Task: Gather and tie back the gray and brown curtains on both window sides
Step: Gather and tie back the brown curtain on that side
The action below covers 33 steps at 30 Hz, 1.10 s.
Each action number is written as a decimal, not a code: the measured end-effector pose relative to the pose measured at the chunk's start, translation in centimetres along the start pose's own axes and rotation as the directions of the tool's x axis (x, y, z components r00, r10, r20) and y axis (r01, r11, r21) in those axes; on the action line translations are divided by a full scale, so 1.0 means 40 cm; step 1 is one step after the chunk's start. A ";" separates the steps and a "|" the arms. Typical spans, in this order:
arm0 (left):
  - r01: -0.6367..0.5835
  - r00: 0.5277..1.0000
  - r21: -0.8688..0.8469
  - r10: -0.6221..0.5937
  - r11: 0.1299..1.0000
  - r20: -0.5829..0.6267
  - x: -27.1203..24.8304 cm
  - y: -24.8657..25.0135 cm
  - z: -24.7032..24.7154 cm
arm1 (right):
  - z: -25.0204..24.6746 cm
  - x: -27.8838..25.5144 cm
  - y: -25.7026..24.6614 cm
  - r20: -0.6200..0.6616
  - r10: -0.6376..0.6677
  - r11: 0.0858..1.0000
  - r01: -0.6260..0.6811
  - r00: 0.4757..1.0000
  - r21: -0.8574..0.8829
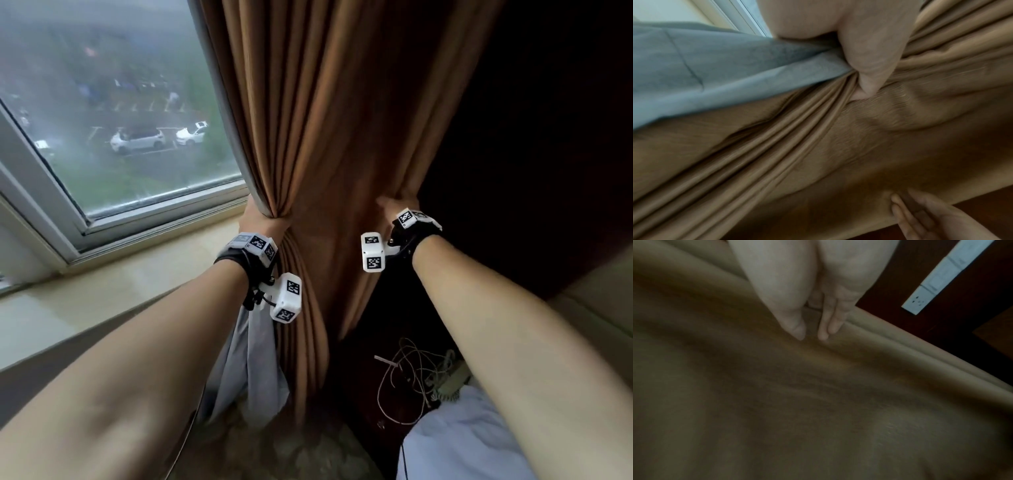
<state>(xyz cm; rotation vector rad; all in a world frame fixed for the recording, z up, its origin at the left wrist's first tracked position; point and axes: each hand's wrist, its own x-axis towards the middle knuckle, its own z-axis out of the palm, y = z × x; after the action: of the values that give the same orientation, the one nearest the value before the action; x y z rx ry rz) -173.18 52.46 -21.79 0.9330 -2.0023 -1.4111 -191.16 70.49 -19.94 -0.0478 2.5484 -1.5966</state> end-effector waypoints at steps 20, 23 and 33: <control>-0.165 0.961 -0.249 0.212 0.954 0.177 0.004 0.023 0.016 | 0.159 -0.214 -0.105 0.490 -0.286 0.892 0.416 0.823 -0.177; -0.206 0.934 -0.155 0.241 0.966 0.262 0.031 0.011 0.008 | 0.175 -0.218 -0.128 0.502 -0.257 0.881 0.414 0.826 -0.231; -0.090 0.986 -0.088 0.101 0.992 0.130 0.037 0.004 0.014 | 0.174 -0.211 -0.094 0.518 -0.243 0.952 0.304 0.820 -0.034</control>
<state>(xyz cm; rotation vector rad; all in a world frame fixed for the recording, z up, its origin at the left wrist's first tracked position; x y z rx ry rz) -174.58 51.68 -21.82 0.7139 -2.0406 -1.5253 -182.05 63.44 -18.73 -0.7785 2.2691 -1.2824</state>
